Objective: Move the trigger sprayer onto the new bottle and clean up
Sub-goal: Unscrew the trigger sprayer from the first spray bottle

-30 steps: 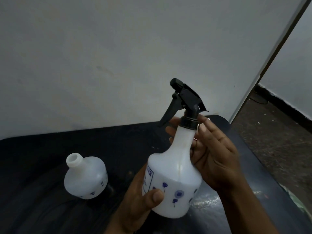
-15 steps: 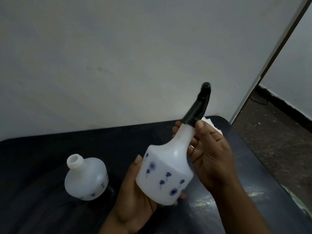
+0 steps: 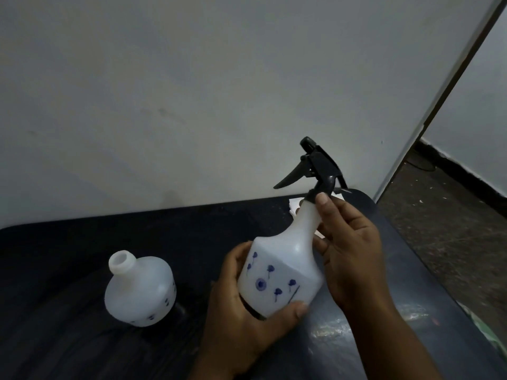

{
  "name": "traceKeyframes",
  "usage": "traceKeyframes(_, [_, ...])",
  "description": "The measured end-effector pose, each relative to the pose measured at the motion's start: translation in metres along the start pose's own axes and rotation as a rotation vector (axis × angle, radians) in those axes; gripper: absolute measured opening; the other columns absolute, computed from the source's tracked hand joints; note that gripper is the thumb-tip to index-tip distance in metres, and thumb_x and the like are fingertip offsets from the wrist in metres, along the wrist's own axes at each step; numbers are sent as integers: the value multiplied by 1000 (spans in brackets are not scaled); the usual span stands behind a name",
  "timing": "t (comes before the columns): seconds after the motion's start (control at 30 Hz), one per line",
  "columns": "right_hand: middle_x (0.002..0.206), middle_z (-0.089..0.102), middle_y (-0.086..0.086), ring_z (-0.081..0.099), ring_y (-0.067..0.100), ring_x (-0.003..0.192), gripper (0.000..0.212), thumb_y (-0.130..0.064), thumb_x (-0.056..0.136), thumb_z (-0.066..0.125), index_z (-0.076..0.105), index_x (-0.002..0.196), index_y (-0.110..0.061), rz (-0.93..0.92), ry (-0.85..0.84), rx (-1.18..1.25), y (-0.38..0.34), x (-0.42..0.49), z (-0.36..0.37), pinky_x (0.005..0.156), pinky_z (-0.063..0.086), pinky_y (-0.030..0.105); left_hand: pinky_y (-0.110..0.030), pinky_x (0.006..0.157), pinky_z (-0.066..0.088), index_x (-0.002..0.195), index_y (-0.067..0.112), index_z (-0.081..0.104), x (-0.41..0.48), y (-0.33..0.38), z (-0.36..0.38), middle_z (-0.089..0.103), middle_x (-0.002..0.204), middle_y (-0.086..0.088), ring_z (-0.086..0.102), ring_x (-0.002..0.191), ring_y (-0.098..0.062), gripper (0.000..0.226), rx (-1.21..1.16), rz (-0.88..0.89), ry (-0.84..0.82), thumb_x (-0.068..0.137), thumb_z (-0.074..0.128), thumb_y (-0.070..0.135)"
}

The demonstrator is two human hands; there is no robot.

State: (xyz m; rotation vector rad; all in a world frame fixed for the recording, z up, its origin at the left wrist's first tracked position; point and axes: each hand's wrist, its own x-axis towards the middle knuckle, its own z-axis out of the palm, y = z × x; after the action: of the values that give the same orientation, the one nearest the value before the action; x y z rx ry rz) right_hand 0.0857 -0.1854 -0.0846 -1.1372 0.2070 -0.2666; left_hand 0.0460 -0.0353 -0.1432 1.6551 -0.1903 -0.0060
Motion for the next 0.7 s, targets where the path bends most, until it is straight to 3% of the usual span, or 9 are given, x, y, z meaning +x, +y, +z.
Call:
traceKeyframes(0.07, [95,77,5,71,20,93,29,-38,64,72,78,87,-21,3,-45,47,-3,1,-2,74,61,33,-24,70,59,111,56,56,0,2,-7,71,109,16,72,98,-12,79,-301,-102,-103,39,90,59])
traceKeyframes(0.17, [94,77,7,72,15,86,26,-34,73,67,77,89,-18,33,-108,159,-5,3,-3,69,60,30,-39,75,60,110,32,72,1,1,-8,74,112,-10,72,100,-30,77,-660,-243,-182,40,93,56])
traceKeyframes(0.33, [92,76,5,70,14,83,27,-33,72,67,74,92,-16,12,-83,198,-9,5,-5,69,59,33,-41,75,60,106,31,74,5,-6,-10,74,111,-12,72,100,-31,74,-720,-263,-185,39,96,49])
traceKeyframes(0.43, [94,76,5,70,15,85,28,-32,69,69,74,92,-17,14,-59,194,-10,7,-8,71,60,34,-37,72,61,111,34,69,7,-5,-13,75,107,-3,73,97,-24,85,-585,-234,-163,32,96,51])
traceKeyframes(0.53, [91,77,5,72,15,85,22,-28,68,70,75,87,-18,11,-32,184,-9,6,-7,72,61,33,-21,77,58,126,40,48,7,-3,-9,67,115,22,67,105,-6,107,-211,-123,-124,30,93,58])
traceKeyframes(0.63, [90,77,5,73,17,87,20,-23,73,67,74,90,-15,-14,-43,146,-4,3,-3,75,62,35,3,87,39,128,53,35,7,-12,0,54,120,40,48,112,23,104,151,0,-79,38,89,59])
traceKeyframes(0.7, [93,76,7,74,19,92,28,-22,75,65,70,100,-9,-38,-36,160,-5,3,-3,76,62,34,8,89,26,122,67,16,9,-17,5,32,118,50,33,107,34,103,338,-48,-110,44,83,65])
